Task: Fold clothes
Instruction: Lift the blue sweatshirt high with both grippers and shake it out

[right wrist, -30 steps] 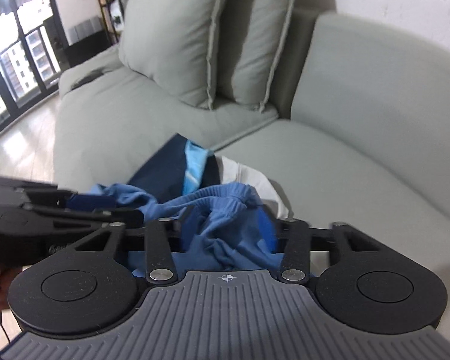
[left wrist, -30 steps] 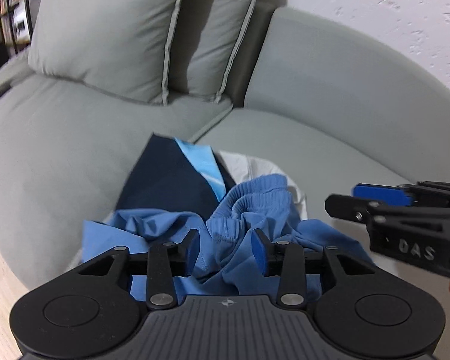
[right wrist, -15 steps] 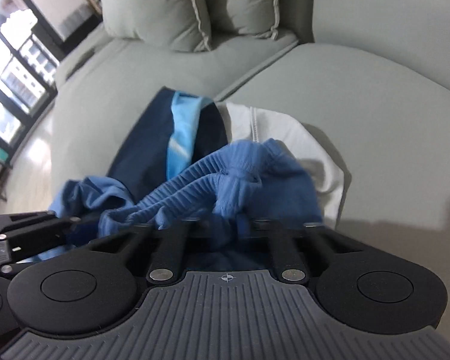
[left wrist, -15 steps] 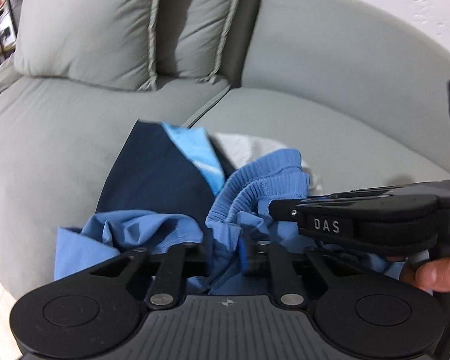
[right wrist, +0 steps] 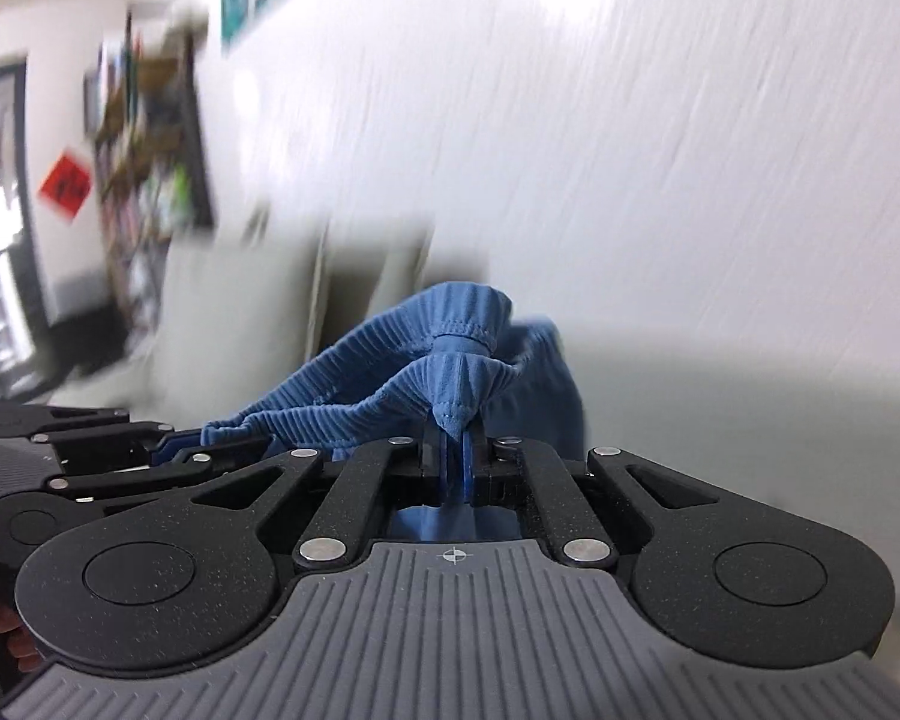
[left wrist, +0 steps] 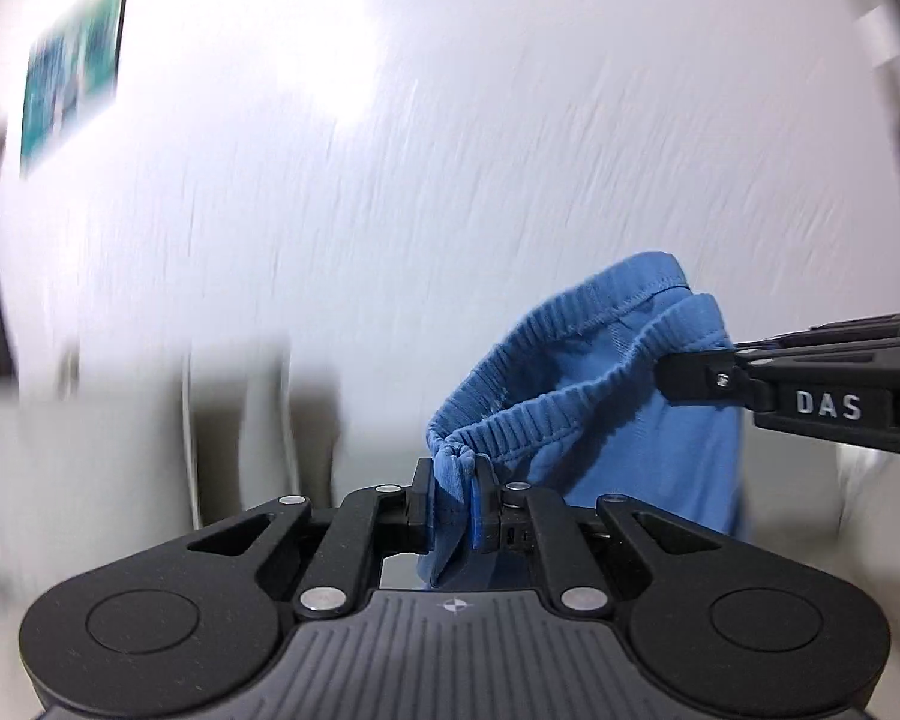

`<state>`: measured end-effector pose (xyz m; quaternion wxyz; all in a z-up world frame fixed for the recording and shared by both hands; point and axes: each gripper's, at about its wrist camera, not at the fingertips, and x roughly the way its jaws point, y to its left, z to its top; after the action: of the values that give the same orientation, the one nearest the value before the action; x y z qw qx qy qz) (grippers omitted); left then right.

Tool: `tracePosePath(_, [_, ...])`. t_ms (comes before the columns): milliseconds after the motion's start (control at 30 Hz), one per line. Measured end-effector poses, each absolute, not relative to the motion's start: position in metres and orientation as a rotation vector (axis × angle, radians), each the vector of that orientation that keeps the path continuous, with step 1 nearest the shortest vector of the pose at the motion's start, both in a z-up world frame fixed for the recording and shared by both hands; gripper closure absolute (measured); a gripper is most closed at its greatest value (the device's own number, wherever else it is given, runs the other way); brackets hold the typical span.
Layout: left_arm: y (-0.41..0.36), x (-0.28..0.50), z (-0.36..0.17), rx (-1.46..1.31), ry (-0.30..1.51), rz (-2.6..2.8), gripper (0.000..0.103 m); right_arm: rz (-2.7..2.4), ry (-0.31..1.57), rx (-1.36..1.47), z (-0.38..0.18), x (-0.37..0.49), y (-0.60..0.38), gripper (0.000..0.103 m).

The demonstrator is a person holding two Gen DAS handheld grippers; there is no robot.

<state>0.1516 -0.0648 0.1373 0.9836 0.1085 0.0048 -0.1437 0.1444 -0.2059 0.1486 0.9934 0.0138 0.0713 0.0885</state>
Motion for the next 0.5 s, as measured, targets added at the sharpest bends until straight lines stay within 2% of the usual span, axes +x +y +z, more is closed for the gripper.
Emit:
tracePosePath(167, [-0.085,0.052,0.260,0.186,-0.323,-0.279,0.093,0.043,-0.164,-0.142,0.265,0.033,-0.220,0.099])
tracePosePath(267, [-0.079,0.005,0.298,0.125,-0.402,-0.284,0.093,0.000,-0.262,-0.192,0.316,-0.023,-0.219,0.099])
tracePosePath(367, [-0.067,-0.036,0.311,0.092,-0.455,-0.299,0.093,-0.017,-0.291,-0.243,0.349,-0.082,-0.212,0.099])
tracePosePath(500, [-0.055,-0.065,0.309,0.077,-0.505,-0.340,0.093,-0.044,-0.313,-0.342,0.354,-0.140,-0.192,0.099])
